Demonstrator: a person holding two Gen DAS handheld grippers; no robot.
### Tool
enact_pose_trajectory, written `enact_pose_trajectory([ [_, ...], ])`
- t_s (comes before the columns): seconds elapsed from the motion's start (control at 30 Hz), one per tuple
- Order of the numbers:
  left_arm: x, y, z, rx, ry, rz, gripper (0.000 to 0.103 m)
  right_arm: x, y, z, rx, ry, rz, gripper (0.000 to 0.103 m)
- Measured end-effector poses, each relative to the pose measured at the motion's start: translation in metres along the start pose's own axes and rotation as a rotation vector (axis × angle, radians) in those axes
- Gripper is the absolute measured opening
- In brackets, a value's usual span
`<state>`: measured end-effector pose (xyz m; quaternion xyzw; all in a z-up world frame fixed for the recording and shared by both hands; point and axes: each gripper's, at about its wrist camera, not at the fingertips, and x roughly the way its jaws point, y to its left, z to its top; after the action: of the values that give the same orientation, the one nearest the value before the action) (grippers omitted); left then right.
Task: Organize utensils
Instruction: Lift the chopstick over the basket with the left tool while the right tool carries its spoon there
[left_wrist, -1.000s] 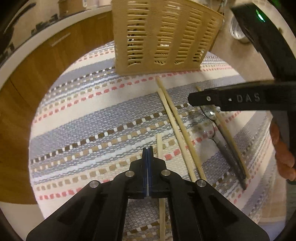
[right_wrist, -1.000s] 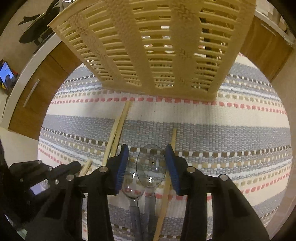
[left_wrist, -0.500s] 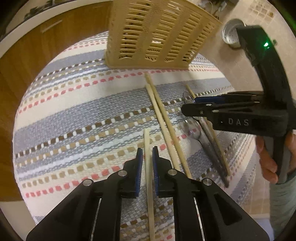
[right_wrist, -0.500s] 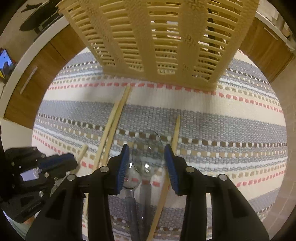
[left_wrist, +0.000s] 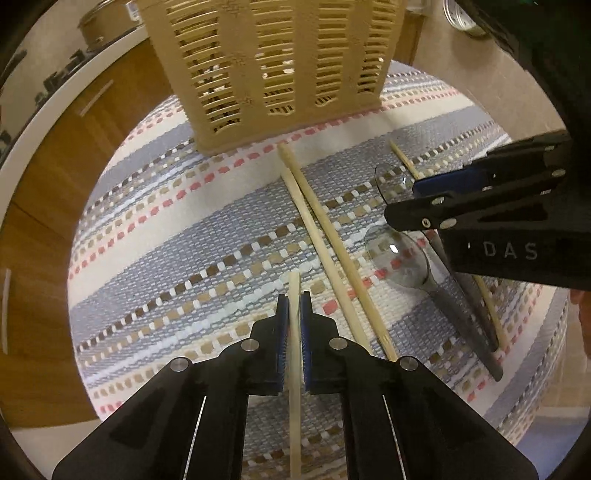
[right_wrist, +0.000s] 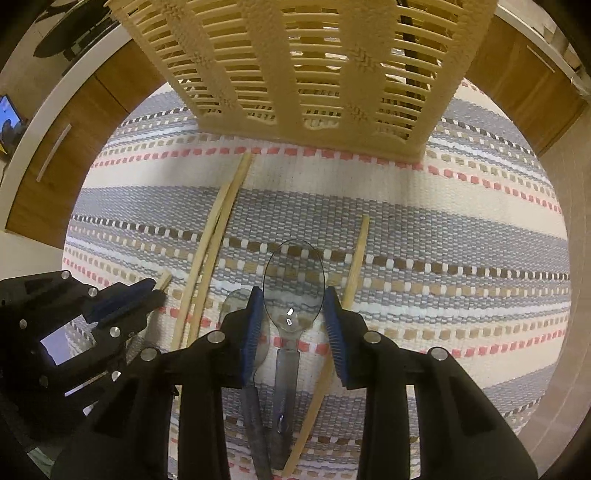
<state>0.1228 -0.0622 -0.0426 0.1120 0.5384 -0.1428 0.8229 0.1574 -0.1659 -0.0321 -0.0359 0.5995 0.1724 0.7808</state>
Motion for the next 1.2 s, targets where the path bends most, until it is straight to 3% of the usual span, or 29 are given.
enact_pose_trajectory([
  [0.23, -0.015, 0.046, -0.009, -0.177, -0.12, -0.164, 0.004, 0.006, 0.02, 0.005, -0.025, 0.012, -0.055, 0.031],
  [0.47, -0.033, 0.071, -0.012, -0.233, -0.212, -0.199, 0.004, 0.007, 0.027, -0.001, -0.023, -0.031, -0.054, 0.03],
  [0.57, -0.044, 0.075, -0.017, -0.248, -0.262, -0.209, 0.004, -0.006, 0.022, -0.01, -0.026, -0.092, -0.023, 0.03],
  [0.9, -0.124, 0.075, -0.015, -0.282, -0.555, -0.197, 0.004, -0.086, 0.009, -0.051, -0.003, -0.381, 0.005, 0.03],
  [1.2, -0.205, 0.071, 0.01, -0.256, -0.89, -0.118, 0.004, -0.172, 0.005, -0.047, 0.034, -0.678, 0.011, 0.03],
])
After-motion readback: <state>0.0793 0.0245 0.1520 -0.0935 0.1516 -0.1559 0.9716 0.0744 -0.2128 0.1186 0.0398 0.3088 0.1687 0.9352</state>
